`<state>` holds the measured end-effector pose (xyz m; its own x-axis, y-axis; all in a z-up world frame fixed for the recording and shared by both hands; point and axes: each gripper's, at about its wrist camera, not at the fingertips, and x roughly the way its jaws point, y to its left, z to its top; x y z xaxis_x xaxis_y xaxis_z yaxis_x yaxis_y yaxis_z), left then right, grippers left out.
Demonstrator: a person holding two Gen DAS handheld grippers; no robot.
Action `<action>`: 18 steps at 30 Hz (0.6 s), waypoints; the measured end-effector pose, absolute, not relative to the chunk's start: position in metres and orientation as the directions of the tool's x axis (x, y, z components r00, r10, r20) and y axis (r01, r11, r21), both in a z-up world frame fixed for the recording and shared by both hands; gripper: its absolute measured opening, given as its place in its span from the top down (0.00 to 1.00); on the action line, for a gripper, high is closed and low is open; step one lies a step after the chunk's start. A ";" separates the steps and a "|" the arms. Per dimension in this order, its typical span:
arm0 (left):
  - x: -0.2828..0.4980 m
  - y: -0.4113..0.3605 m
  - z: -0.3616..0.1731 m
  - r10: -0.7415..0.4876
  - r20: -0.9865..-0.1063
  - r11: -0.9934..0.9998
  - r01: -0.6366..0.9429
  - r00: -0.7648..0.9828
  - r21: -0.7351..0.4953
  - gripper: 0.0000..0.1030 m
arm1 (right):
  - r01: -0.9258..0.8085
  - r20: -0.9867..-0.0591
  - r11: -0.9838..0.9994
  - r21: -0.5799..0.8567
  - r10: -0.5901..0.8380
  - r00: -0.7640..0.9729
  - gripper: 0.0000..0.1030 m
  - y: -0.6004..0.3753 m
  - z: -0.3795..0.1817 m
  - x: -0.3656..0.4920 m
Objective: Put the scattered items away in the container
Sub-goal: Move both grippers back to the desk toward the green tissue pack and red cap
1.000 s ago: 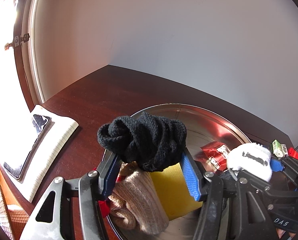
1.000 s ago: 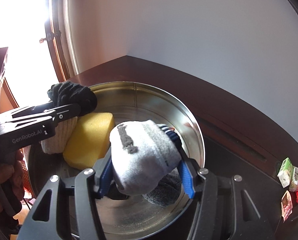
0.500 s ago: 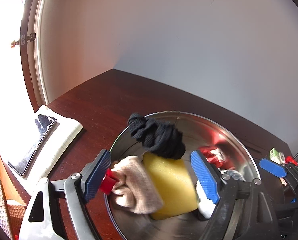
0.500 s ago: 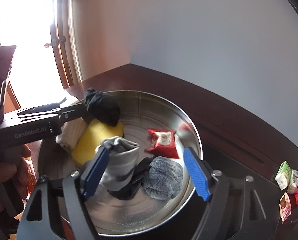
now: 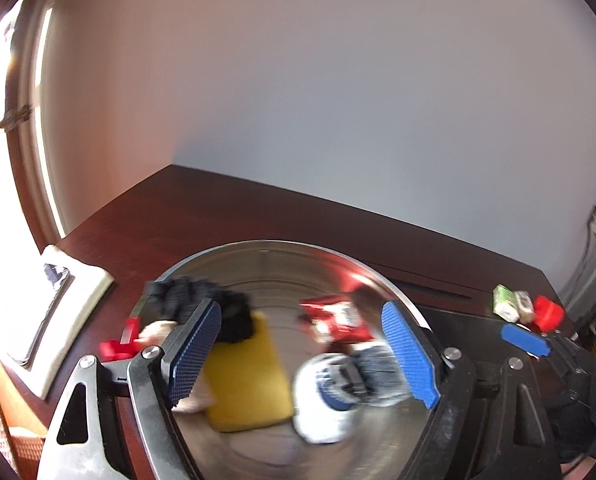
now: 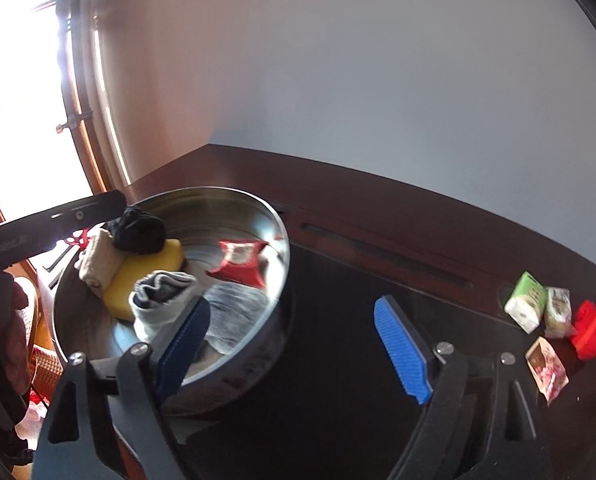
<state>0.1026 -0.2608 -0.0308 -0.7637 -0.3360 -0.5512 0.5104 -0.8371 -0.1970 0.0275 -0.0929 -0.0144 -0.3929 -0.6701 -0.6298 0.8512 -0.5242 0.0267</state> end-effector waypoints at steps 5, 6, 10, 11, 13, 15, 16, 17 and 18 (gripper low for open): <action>0.077 -0.225 -0.028 -0.263 -0.550 -0.887 0.423 -0.792 -0.186 0.18 | 0.815 -0.631 -0.578 0.039 -0.647 -0.429 0.16 -0.061 -0.017 0.012; 0.070 -0.217 -0.028 -0.249 -0.553 -0.896 0.406 -0.795 -0.181 0.18 | 0.807 -0.630 -0.590 0.038 -0.641 -0.439 0.17 -0.055 -0.017 0.008; 0.044 -0.187 -0.030 -0.182 -0.563 -0.928 0.330 -0.806 -0.172 0.18 | 0.763 -0.628 -0.644 0.049 -0.614 -0.478 0.16 -0.024 -0.018 -0.010; 0.037 -0.178 -0.031 -0.166 -0.563 -0.936 0.309 -0.810 -0.168 0.18 | 0.751 -0.628 -0.659 0.045 -0.603 -0.492 0.16 -0.014 -0.018 -0.015; 0.023 -0.160 -0.030 -0.134 -0.561 -0.951 0.265 -0.817 -0.158 0.18 | 0.720 -0.631 -0.693 0.038 -0.576 -0.520 0.15 0.007 -0.020 -0.027; 0.007 -0.143 -0.031 -0.099 -0.566 -0.964 0.220 -0.819 -0.150 0.18 | 0.684 -0.635 -0.729 0.033 -0.544 -0.549 0.14 0.029 -0.021 -0.039; -0.001 -0.136 -0.033 -0.082 -0.569 -0.969 0.199 -0.818 -0.146 0.18 | 0.664 -0.636 -0.747 0.036 -0.529 -0.561 0.14 0.041 -0.021 -0.046; -0.009 -0.129 -0.034 -0.067 -0.574 -0.973 0.181 -0.816 -0.144 0.18 | 0.643 -0.638 -0.765 0.040 -0.514 -0.573 0.14 0.054 -0.022 -0.053; -0.018 -0.122 -0.035 -0.053 -0.579 -0.976 0.164 -0.813 -0.141 0.18 | 0.621 -0.640 -0.782 0.043 -0.499 -0.585 0.14 0.066 -0.022 -0.060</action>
